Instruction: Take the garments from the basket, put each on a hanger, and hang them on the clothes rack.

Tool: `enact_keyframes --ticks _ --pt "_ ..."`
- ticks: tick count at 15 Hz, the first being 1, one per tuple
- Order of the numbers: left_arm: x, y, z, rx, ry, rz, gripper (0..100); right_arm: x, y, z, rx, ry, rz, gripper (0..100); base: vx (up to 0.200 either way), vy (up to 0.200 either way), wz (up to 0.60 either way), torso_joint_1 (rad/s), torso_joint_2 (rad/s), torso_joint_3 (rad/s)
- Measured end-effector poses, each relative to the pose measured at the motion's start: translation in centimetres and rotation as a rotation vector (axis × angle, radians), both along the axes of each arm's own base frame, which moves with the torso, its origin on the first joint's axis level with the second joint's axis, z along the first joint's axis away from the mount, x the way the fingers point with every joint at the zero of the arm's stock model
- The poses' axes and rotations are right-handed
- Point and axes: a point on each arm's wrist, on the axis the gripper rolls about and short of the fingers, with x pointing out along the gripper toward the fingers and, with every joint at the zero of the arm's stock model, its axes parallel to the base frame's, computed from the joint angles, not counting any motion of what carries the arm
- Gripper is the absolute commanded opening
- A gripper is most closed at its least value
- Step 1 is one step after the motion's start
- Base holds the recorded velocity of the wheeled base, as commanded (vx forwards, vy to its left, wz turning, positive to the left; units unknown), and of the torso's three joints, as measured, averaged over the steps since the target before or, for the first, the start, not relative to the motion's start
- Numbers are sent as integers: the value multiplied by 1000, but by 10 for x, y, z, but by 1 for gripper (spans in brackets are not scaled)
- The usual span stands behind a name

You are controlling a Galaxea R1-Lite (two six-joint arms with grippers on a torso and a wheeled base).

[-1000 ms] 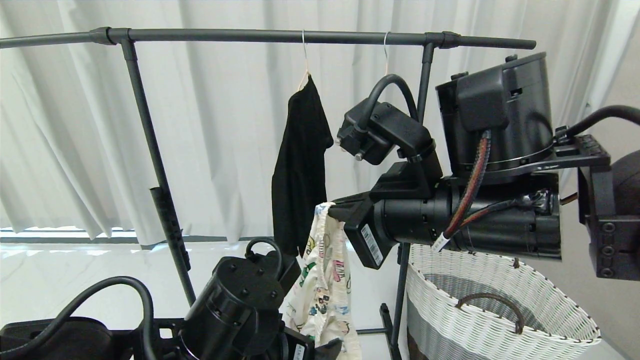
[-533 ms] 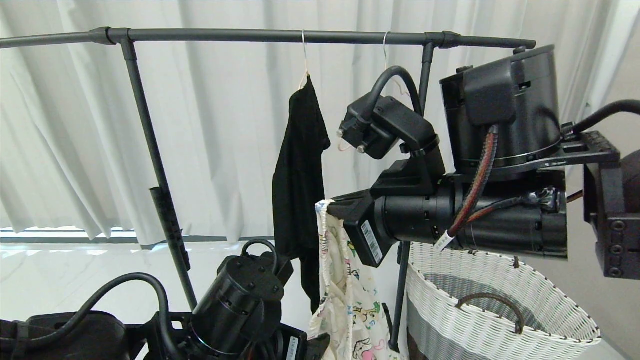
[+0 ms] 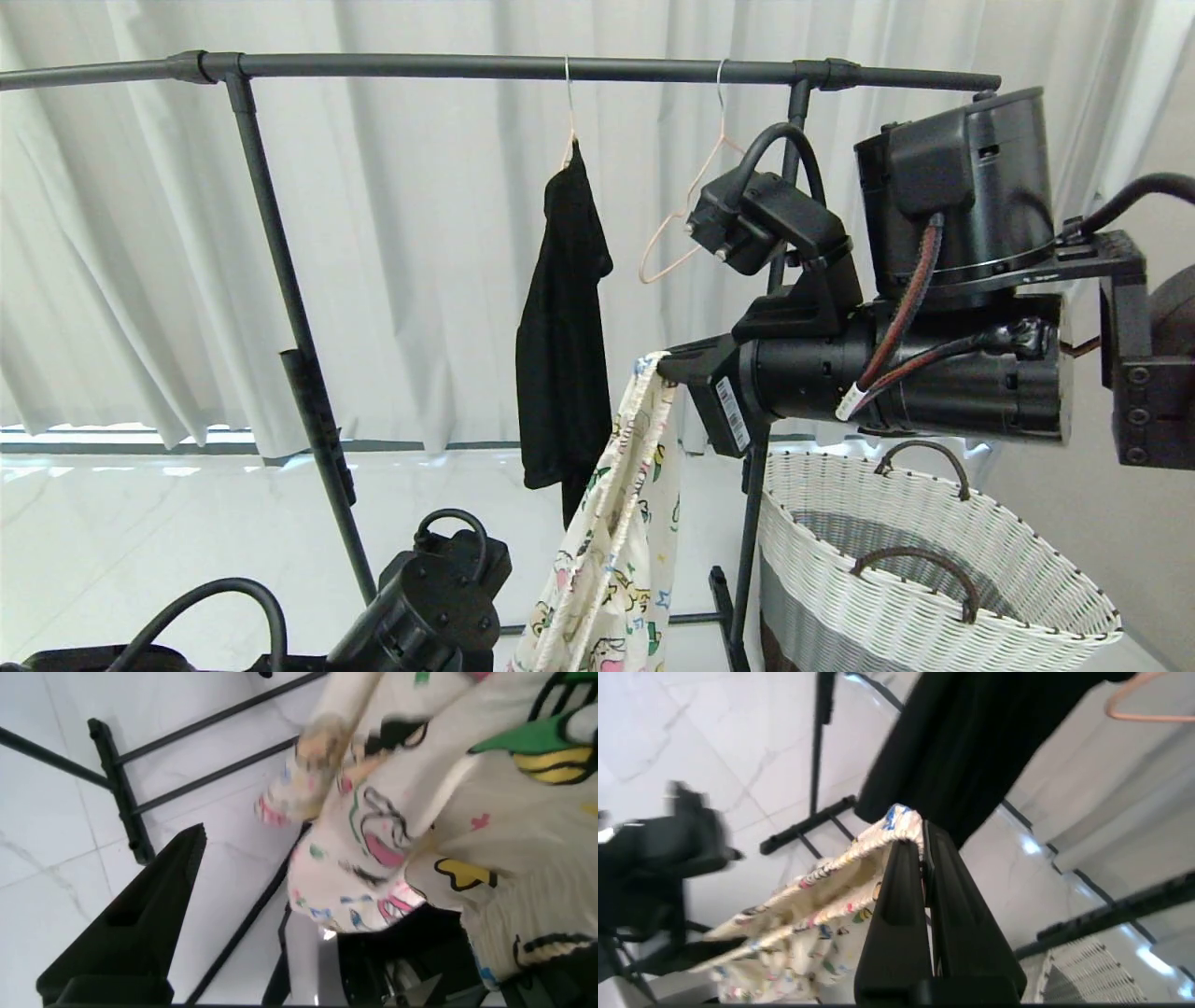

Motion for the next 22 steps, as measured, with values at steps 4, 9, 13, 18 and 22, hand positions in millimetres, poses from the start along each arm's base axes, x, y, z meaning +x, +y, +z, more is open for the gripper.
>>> enact_keyframes --ticks 4,9,13,18,22 --pt "-10 6 5 -13 -16 -19 0 1 -5 -7 -22 11 -19 0 0 0 0 0 0 0" --pt "-23 9 22 -23 -105 -128 0 -3 -30 -20 -86 55 -66 0 0 0 0 0 0 0" --pt "-20 11 60 -72 -129 -194 0 -18 -62 -26 -135 94 -97 0 0 0 0 0 0 0" --pt "-10 5 160 -246 -73 -299 0 -35 -92 -16 -138 102 -127 0 0 0 0 0 0 0" --pt "9 -2 226 -321 -217 -373 0 -29 -105 39 -35 24 -180 0 0 0 0 0 0 0"
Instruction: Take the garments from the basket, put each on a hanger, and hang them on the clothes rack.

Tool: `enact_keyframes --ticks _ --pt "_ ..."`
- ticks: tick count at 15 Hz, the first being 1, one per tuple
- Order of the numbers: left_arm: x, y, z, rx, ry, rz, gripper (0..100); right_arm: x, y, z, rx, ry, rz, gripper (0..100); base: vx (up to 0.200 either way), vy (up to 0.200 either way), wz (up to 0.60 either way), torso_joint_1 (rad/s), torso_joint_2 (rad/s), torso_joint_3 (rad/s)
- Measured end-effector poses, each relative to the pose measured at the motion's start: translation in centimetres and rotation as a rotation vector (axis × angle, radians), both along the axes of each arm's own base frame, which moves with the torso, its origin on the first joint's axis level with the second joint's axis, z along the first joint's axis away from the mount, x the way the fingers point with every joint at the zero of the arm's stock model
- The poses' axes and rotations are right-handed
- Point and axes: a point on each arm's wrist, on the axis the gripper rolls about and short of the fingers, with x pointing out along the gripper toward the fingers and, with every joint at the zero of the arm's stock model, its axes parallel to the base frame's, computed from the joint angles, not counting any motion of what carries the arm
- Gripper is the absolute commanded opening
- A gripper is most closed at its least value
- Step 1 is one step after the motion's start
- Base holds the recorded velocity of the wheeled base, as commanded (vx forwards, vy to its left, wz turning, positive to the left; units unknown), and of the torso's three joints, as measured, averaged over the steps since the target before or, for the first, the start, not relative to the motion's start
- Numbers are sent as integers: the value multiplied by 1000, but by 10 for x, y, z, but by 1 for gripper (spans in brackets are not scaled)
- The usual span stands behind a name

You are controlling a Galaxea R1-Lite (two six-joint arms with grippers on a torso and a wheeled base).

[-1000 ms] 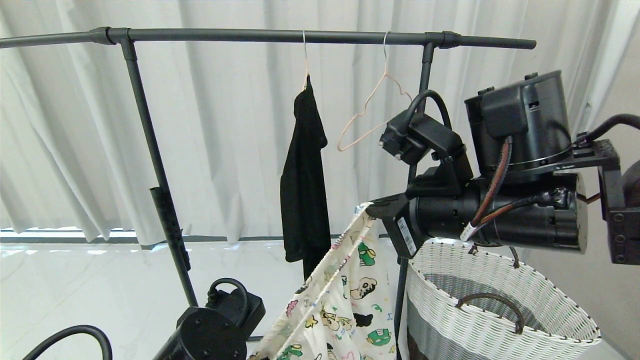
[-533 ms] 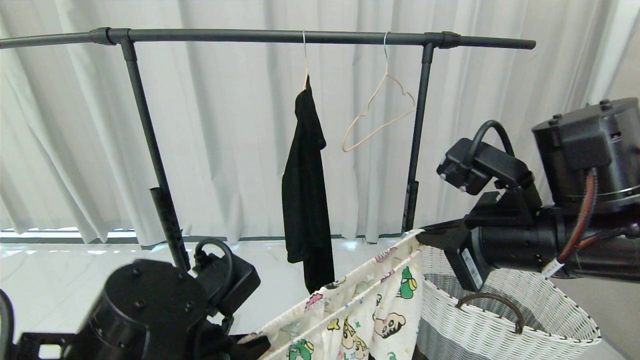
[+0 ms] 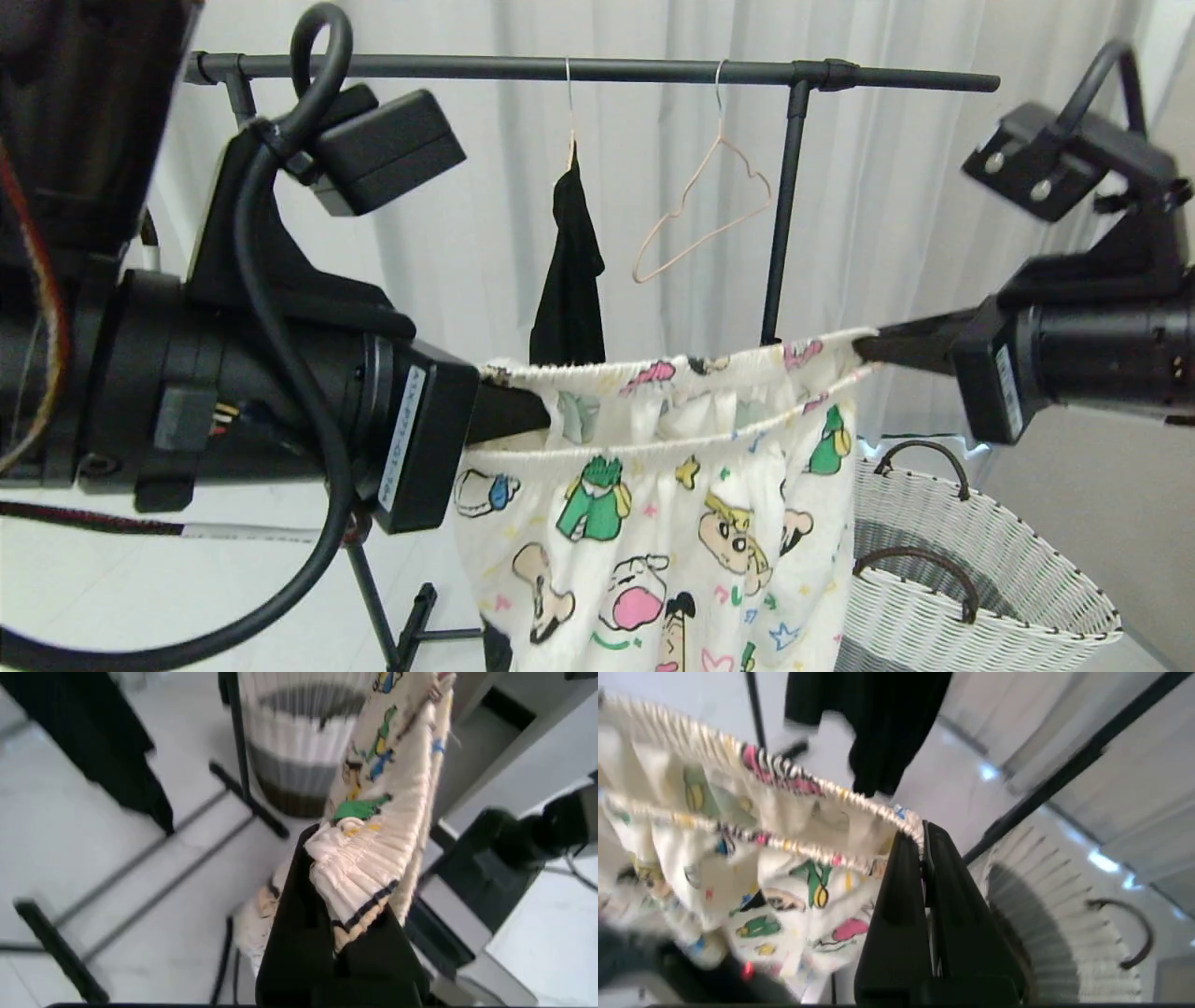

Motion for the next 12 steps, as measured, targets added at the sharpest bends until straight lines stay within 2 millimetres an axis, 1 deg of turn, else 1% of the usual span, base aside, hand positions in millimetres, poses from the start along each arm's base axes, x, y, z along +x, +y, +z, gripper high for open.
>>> enact_keyframes --ticks 1,2,4,5,6,9,12 --pt "4 -2 4 6 -25 -6 0 2 -4 16 21 -18 -13 0 0 0 0 0 0 0" --pt "6 -4 5 35 -62 -18 0 3 -7 25 21 -12 -17 0 0 0 0 0 0 0" --pt "11 -5 3 100 -120 -3 0 -3 -14 32 10 19 3 0 0 0 0 0 0 0" --pt "14 -7 3 118 -139 8 0 -12 -19 31 -9 57 36 0 0 0 0 0 0 0" --pt "16 -10 3 117 -149 8 0 -25 -26 31 -32 105 85 0 0 0 0 0 0 0" --pt "26 -23 11 20 -249 5 0 -65 -40 33 -46 184 255 0 0 0 0 0 0 0" --pt "32 -33 12 -25 -271 -28 0 -90 -40 37 -3 207 377 0 0 0 0 0 0 0"
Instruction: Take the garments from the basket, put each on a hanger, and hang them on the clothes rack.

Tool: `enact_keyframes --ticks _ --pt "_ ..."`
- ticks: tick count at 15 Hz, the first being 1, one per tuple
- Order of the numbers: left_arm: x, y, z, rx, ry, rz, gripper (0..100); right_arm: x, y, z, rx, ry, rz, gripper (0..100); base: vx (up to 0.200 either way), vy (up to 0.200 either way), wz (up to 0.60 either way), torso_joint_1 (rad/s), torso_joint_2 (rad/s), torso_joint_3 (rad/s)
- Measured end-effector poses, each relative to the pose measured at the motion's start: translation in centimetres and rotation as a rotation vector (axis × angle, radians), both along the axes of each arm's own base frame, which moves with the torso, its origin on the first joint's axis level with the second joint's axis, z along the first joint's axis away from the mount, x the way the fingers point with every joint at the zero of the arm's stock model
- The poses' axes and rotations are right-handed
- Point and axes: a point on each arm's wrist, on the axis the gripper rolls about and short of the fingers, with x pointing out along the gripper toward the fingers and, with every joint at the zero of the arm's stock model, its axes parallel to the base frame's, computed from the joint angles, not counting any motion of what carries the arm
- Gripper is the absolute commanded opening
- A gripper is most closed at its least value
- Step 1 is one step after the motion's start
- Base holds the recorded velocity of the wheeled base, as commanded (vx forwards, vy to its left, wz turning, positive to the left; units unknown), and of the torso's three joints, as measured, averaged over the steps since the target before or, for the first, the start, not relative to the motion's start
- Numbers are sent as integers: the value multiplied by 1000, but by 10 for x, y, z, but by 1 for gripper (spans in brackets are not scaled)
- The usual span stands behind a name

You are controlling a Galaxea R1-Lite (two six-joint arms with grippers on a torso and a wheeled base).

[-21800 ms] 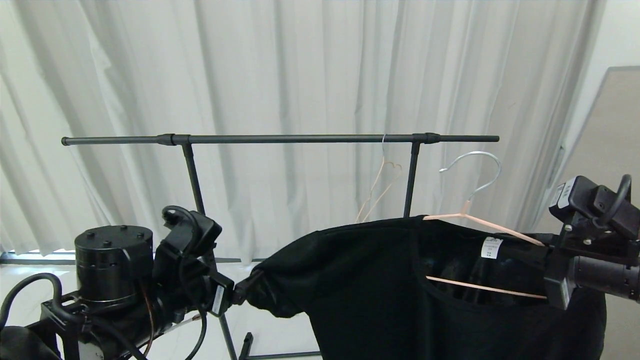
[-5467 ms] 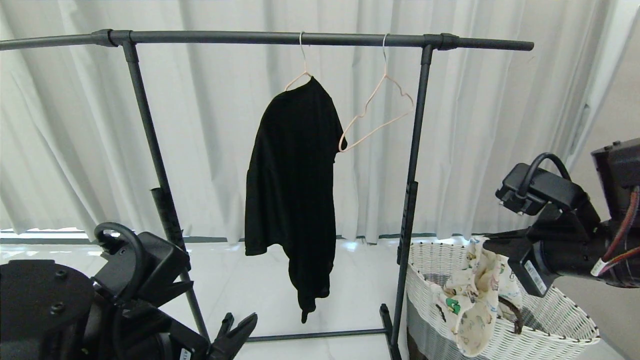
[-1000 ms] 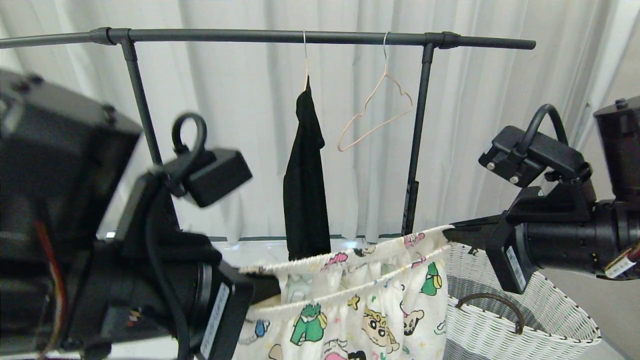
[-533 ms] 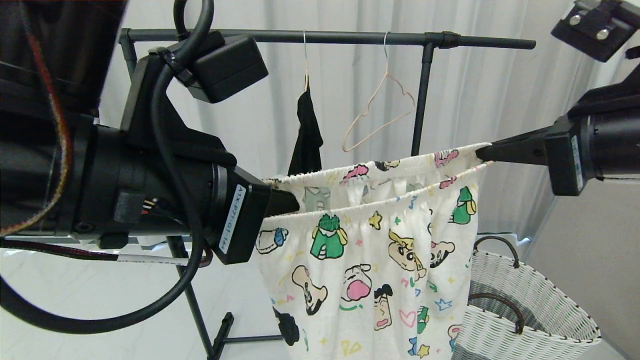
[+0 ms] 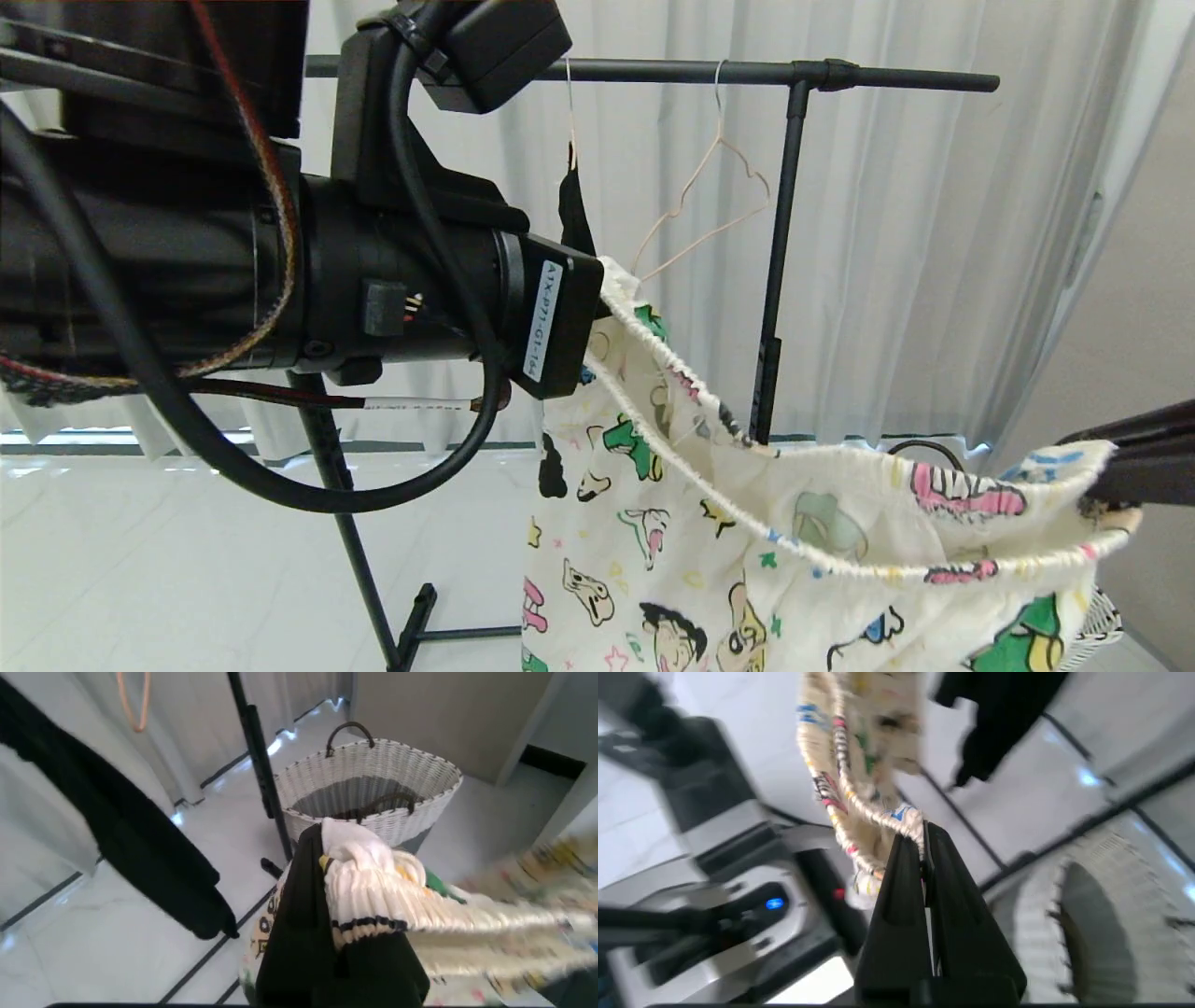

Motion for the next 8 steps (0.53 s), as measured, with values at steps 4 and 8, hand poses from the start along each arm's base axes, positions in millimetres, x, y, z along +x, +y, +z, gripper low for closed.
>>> enact_keyframes --ticks 4,8 --pt "0 -1 -1 3 6 -4 0 -6 3 2 20 -4 43 0 0 0 0 0 0 0" --pt "-13 12 -5 82 87 -13 0 2 1 5 43 -23 -21 0 0 0 0 0 0 0"
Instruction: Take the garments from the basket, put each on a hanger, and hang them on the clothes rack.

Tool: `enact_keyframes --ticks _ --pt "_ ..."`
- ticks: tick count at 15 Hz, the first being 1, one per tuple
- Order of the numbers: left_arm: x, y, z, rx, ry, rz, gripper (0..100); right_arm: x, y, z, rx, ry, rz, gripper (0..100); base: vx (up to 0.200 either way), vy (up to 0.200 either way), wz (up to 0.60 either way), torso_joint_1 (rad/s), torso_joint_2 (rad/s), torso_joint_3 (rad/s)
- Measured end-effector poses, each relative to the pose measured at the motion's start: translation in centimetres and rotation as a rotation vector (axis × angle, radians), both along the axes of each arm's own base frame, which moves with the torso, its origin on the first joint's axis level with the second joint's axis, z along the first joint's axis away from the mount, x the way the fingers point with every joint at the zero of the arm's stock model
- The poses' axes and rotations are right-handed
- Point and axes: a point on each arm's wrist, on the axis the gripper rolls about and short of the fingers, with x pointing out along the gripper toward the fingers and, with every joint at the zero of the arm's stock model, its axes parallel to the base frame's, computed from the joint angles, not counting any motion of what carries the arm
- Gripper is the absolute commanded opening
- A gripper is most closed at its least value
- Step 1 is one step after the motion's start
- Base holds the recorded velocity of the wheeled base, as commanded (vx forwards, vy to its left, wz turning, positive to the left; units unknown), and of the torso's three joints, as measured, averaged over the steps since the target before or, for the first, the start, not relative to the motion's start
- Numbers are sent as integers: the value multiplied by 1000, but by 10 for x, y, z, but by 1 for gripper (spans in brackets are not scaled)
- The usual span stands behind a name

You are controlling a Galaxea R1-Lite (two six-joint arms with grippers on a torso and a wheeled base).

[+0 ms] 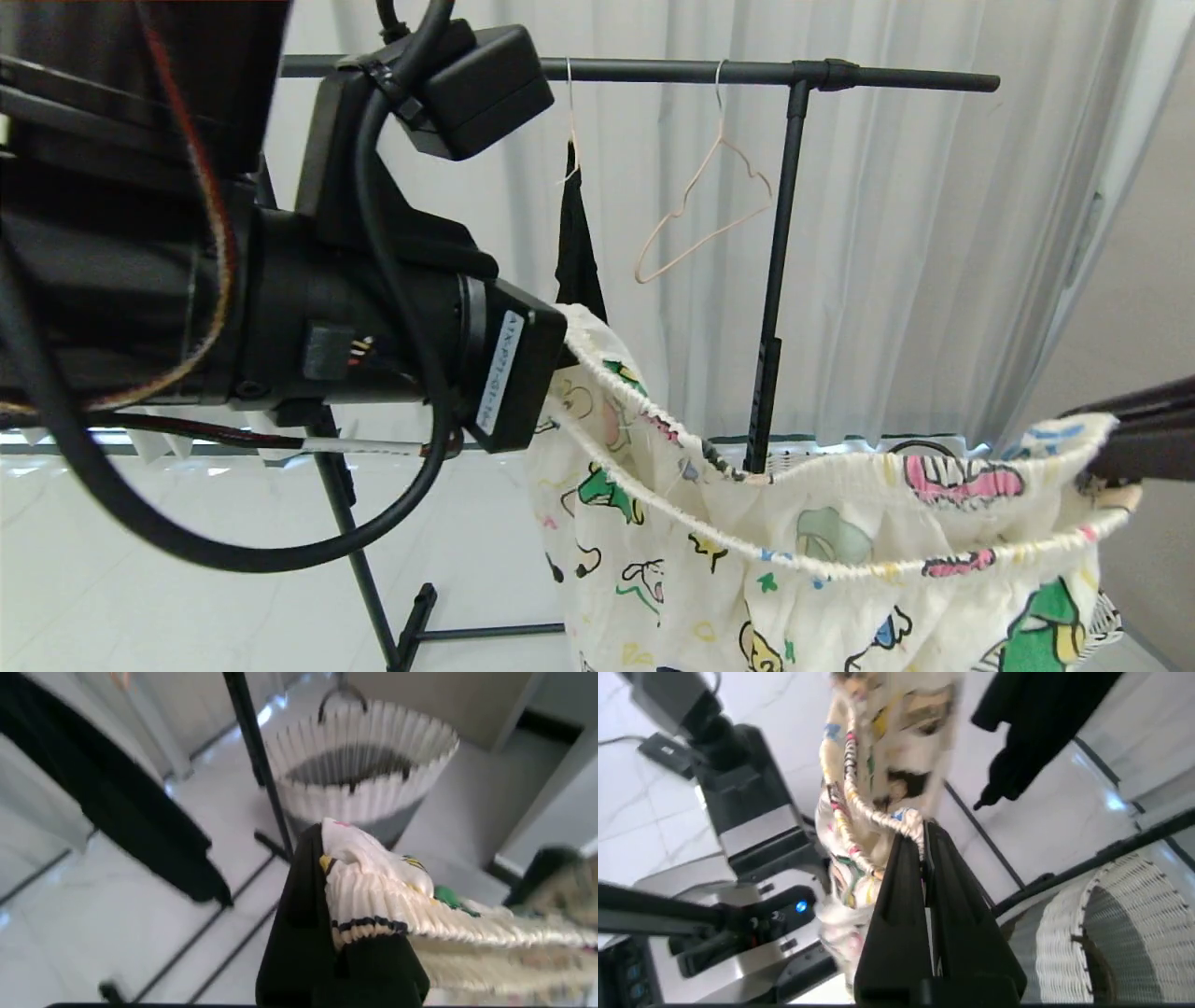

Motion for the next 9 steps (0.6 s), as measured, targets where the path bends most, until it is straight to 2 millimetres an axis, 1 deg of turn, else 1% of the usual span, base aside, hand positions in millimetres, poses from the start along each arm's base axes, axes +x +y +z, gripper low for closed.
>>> enact_keyframes --ticks 2,5,8,9 --pt "-17 14 1 15 77 -75 0 15 4 9 76 -52 -66 0 0 0 0 0 0 0" --pt "-53 39 7 -7 205 -227 0 35 17 23 136 -92 -104 0 0 0 0 0 0 0" --pt "-86 43 14 -81 290 -325 0 50 32 36 171 -113 -98 0 0 0 0 0 0 0" --pt "-92 45 15 -89 297 -348 0 55 37 37 172 -113 -97 0 0 0 0 0 0 0"
